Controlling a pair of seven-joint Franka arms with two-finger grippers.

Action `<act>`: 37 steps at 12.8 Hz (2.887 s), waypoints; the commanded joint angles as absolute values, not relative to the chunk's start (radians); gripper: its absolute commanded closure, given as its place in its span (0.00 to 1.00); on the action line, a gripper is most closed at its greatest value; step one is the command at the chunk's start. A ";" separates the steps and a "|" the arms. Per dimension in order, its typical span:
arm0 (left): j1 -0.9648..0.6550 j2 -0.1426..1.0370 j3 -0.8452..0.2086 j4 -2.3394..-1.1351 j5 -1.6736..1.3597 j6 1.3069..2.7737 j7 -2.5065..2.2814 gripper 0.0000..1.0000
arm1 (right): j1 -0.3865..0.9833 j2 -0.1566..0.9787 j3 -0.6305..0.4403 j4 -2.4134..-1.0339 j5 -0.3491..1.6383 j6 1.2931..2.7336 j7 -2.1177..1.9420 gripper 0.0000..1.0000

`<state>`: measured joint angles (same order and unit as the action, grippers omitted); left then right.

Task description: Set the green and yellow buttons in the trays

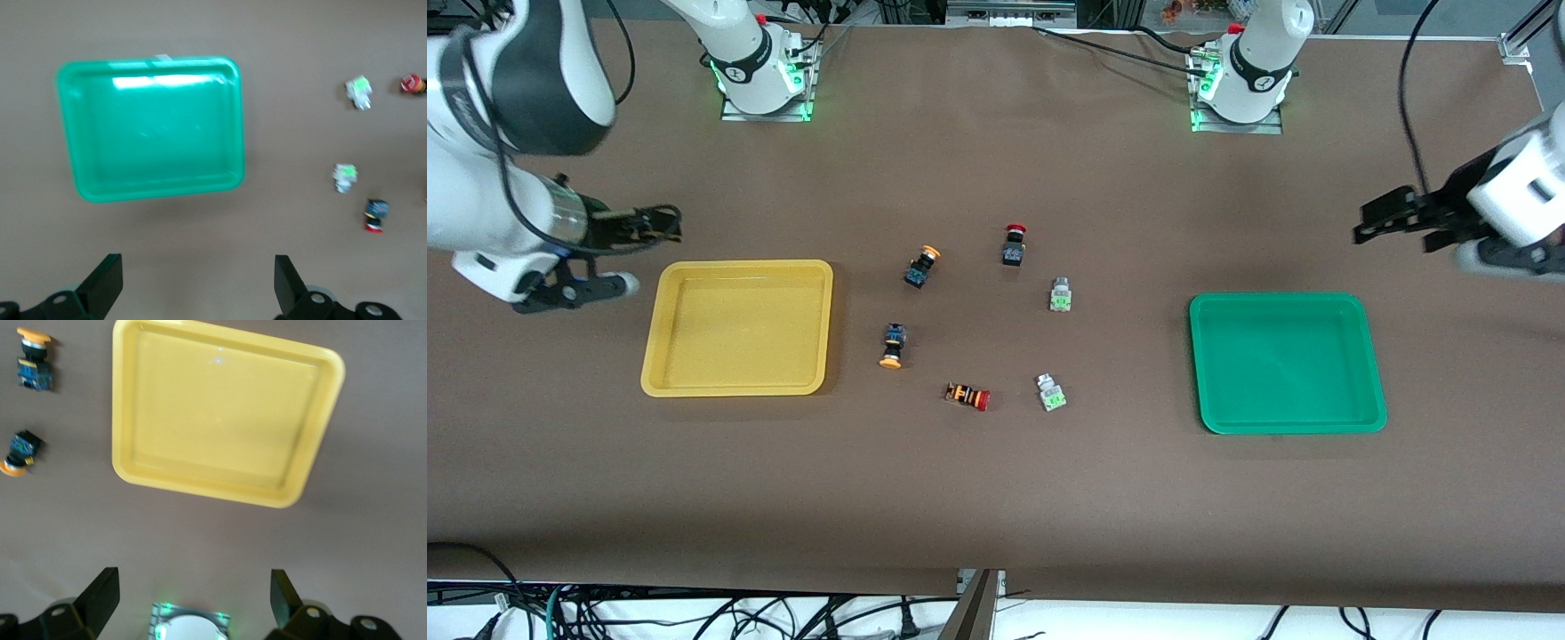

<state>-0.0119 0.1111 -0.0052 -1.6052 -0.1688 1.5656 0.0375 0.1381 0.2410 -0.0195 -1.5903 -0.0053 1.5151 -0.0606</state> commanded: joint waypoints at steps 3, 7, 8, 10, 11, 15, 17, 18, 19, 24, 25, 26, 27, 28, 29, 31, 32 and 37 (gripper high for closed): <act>-0.135 0.285 -0.061 -1.589 -0.216 1.641 -0.047 0.00 | 0.270 0.447 -0.020 -1.588 0.060 1.745 0.125 0.00; -0.351 0.342 -0.063 -1.696 -0.215 1.852 -0.270 0.00 | 0.403 0.554 -0.020 -1.585 0.075 1.948 0.289 0.00; -0.404 0.345 -0.063 -1.753 -0.215 1.937 -0.284 0.00 | 0.428 0.584 -0.018 -1.585 0.077 2.007 0.340 0.00; -0.492 0.345 -0.063 -1.898 -0.216 2.142 -0.298 0.00 | 0.474 0.630 -0.020 -1.583 0.077 2.104 0.438 0.00; -0.515 0.354 -0.063 -1.954 -0.215 2.237 -0.298 0.00 | 0.492 0.650 -0.020 -1.582 0.075 2.132 0.495 0.00; -0.584 0.497 -0.061 -1.979 -0.203 2.475 -0.393 0.00 | 0.506 0.712 -0.020 -1.580 0.077 2.232 0.546 0.00; -0.586 0.528 -0.061 -1.961 -0.204 2.497 -0.394 0.00 | 0.508 0.733 -0.020 -1.580 0.075 2.252 0.551 0.00; -0.586 0.549 -0.058 -1.941 -0.204 2.500 -0.393 0.00 | 0.508 0.739 -0.018 -1.582 0.075 2.252 0.551 0.06; -0.586 0.580 -0.054 -1.910 -0.204 2.500 -0.394 0.00 | 0.509 0.741 -0.018 -1.585 0.077 2.252 0.551 0.36; -0.591 0.612 -0.055 -1.893 -0.206 2.500 -0.446 0.43 | 0.526 0.739 -0.014 -1.591 0.078 2.241 0.543 1.00; -0.591 0.612 -0.055 -1.893 -0.204 2.497 -0.469 0.58 | 0.525 0.733 -0.014 -1.585 0.077 2.238 0.529 1.00; -0.592 0.612 -0.055 -1.893 -0.203 2.493 -0.475 0.68 | 0.520 0.721 -0.014 -1.580 0.077 2.212 0.517 1.00; -0.592 0.612 -0.055 -1.893 -0.202 2.490 -0.477 0.81 | 0.503 0.683 -0.017 -1.568 0.075 2.135 0.494 1.00; -0.594 0.611 -0.055 -1.894 -0.202 2.484 -0.479 0.86 | 0.474 0.661 -0.015 -1.546 0.077 2.062 0.442 1.00; -0.591 0.601 -0.055 -1.894 -0.202 2.453 -0.485 0.96 | 0.451 0.634 -0.021 -1.542 0.077 1.996 0.370 1.00; -0.571 0.551 -0.046 -1.869 -0.202 2.310 -0.485 0.99 | 0.398 0.589 -0.050 -1.549 0.074 1.884 0.240 1.00; -0.552 0.525 -0.040 -1.846 -0.202 2.210 -0.480 0.99 | 0.396 0.575 -0.110 -1.565 0.072 1.853 0.174 1.00; -0.287 0.509 -0.041 -1.721 -0.119 1.950 -0.292 0.99 | 0.396 0.476 -0.323 -1.797 0.075 1.908 0.012 1.00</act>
<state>-0.3959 0.5039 -0.0269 -1.7383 -0.1686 1.9913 -0.3844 0.3780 0.5451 -0.2915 -1.6696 0.0638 1.8536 0.0225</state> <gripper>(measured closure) 0.586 0.670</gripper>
